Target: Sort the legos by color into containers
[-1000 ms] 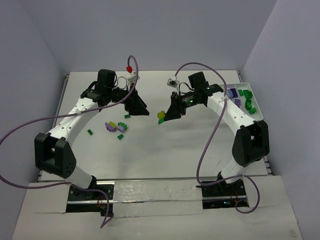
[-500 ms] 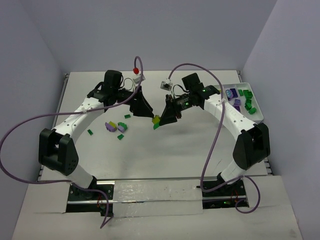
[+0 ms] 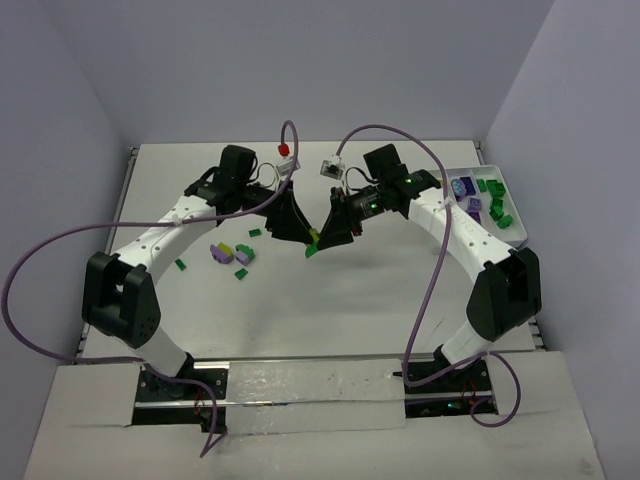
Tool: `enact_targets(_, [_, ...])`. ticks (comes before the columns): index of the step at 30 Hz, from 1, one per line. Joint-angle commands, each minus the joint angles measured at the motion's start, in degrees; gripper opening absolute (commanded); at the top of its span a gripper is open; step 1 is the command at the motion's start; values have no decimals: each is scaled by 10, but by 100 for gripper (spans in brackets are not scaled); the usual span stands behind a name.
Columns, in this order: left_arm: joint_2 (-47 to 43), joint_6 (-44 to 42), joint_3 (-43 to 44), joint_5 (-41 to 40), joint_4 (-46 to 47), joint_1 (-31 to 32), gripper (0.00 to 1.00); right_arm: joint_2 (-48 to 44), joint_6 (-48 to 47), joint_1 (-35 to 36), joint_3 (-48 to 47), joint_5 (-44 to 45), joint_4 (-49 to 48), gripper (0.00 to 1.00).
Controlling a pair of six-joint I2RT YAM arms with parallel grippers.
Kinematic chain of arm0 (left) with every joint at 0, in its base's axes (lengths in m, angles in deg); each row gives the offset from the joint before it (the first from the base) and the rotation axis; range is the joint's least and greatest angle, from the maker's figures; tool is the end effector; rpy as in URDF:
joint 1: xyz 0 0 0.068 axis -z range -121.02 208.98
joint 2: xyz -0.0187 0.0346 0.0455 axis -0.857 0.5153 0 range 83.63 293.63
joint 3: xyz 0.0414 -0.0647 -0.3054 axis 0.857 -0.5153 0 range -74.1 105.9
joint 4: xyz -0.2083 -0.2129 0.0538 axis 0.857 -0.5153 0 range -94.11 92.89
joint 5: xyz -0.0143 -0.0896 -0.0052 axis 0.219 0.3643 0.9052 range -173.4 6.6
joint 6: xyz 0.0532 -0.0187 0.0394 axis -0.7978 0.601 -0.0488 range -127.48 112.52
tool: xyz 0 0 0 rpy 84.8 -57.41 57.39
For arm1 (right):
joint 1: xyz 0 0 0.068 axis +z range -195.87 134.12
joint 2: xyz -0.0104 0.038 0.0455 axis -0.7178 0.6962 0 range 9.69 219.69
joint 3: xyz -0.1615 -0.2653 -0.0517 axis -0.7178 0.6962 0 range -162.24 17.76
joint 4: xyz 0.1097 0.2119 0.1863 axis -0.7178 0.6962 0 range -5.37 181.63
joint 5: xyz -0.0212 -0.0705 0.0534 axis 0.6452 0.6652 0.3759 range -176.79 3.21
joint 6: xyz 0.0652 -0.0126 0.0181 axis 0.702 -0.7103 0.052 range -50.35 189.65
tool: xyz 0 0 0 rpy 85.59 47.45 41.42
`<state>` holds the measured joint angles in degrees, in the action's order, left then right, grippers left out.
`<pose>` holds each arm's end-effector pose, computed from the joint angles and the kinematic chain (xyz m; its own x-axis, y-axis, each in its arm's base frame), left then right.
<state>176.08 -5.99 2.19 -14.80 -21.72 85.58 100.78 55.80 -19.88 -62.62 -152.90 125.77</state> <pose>0.3331 -0.2247 0.3363 -0.6042 0.2919 -0.7414 0.7785 0.0181 -0.6274 0.3195 0.2125 0.3501 -0.5223 -0.3626 -0.7718 -0.8343 0.0304 0.5504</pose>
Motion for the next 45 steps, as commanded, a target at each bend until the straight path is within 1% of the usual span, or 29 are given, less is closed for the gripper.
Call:
enact_targets(1, [6,-36,20,31,-18,9,55,-21,3,4,-24,-1,-18,0])
enact_targets(3, [5,-38,23,32,-22,9,48,-21,4,4,-22,4,-18,0])
enact_targets(5, [6,-32,21,31,-13,9,37,-22,-1,4,-16,11,-14,0])
enact_targets(6, [5,-28,21,30,-9,9,31,-21,-4,5,-13,14,-9,0])
enact_targets(8, [3,-18,18,26,2,8,13,-19,-14,6,-10,21,7,0])
enact_targets(11, [-3,19,12,14,28,-6,2,-16,-42,5,-1,40,38,0])
enact_targets(12, [-5,30,10,10,41,-6,0,-16,-42,5,3,46,39,0])
enact_targets(17, [-29,152,-18,-9,195,-65,0,-34,-62,0,33,82,58,0])
enact_targets(20, [-30,165,-16,-32,214,-86,0,-39,-73,-27,31,101,71,0])
enact_targets(21, [-29,159,-10,-64,200,-88,0,-38,-78,-37,24,116,82,0])
enact_targets(22, [-26,134,-5,-83,186,-88,0,-36,-78,-66,19,128,87,0])
enact_targets(23, [-24,120,0,-120,165,-88,0,-33,-78,-81,10,157,90,0])
enact_targets(27, [-16,79,11,-246,107,-88,0,-9,-73,-199,-36,311,83,0])
enact_targets(30, [-10,51,30,-293,79,-88,0,11,-65,-267,-67,380,66,0])
enact_targets(31, [-10,44,36,-306,73,-88,0,18,-59,-310,-83,406,55,0])
enact_targets(35, [-7,22,57,-342,58,-88,0,63,-31,-388,-119,544,-2,0])
enact_targets(38, [-1,15,64,-346,51,-88,0,109,-31,-417,-145,634,-27,0])
enact_targets(45, [20,1,90,-349,18,-88,0,162,-61,-455,-155,722,-55,0])
